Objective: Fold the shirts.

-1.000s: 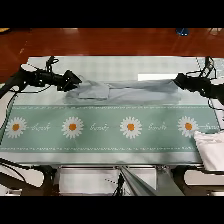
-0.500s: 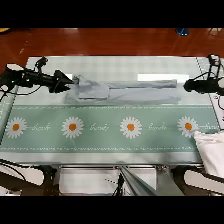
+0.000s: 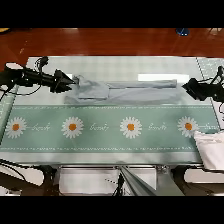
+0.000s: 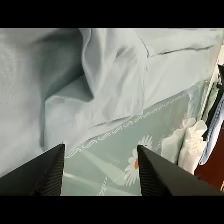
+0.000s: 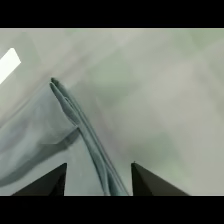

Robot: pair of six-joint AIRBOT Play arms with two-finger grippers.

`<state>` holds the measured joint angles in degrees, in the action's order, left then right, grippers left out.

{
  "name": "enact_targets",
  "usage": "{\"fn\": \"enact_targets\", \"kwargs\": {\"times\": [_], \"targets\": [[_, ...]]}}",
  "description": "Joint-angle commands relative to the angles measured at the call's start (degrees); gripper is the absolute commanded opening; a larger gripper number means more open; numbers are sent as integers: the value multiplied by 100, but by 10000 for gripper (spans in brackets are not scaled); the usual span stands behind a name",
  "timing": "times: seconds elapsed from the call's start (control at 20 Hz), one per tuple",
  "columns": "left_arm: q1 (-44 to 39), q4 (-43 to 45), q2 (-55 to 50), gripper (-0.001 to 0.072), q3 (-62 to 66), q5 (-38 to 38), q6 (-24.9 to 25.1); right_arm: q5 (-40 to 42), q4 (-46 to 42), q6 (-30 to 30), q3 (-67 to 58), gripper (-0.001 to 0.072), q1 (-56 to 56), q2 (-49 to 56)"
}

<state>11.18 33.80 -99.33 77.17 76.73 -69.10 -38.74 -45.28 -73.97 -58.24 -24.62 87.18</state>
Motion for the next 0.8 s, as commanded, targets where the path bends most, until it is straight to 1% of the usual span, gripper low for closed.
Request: {"fn": "enact_targets", "kwargs": {"times": [0.0, 0.1, 0.25, 0.3, 0.4, 0.45, 0.5, 0.55, 0.65, 0.7, 0.75], "targets": [[-63, -85, 4, 532, 7, 9, 122, -37, 1803, 723, -2, 492, 94, 586], [-61, -181, 2, 532, 7, -15, 173, 166, 1823, 743, -2, 492, 297, 752], [-63, -680, 2, 532, 7, -20, 363, 719, 1840, 741, -2, 490, 699, 892], [-63, -866, 2, 532, 7, -22, 468, 914, 1880, 741, -2, 478, 848, 907], [-63, -1049, 2, 532, 7, -59, 564, 1261, 1884, 745, -2, 224, 1130, 909], [-61, -1049, 0, 532, 7, -66, 566, 1305, 1884, 774, -9, 60, 1217, 907], [-61, -1049, 0, 531, 7, -66, 566, 1191, 1875, 922, -44, 16, 1235, 901], [-61, -1049, 2, 521, 7, -63, 564, 914, 1832, 1141, -109, 17, 1233, 874], [-61, -1049, 2, 504, 7, -61, 562, 439, 1513, 1244, -232, 16, 1145, 660], [-61, -1049, 2, 433, 7, -61, 555, 254, 1244, 1241, -267, 16, 1139, 439], [-68, -1054, 2, 421, 7, -59, 540, 133, 964, 1241, -278, 16, 1141, 184]]}}
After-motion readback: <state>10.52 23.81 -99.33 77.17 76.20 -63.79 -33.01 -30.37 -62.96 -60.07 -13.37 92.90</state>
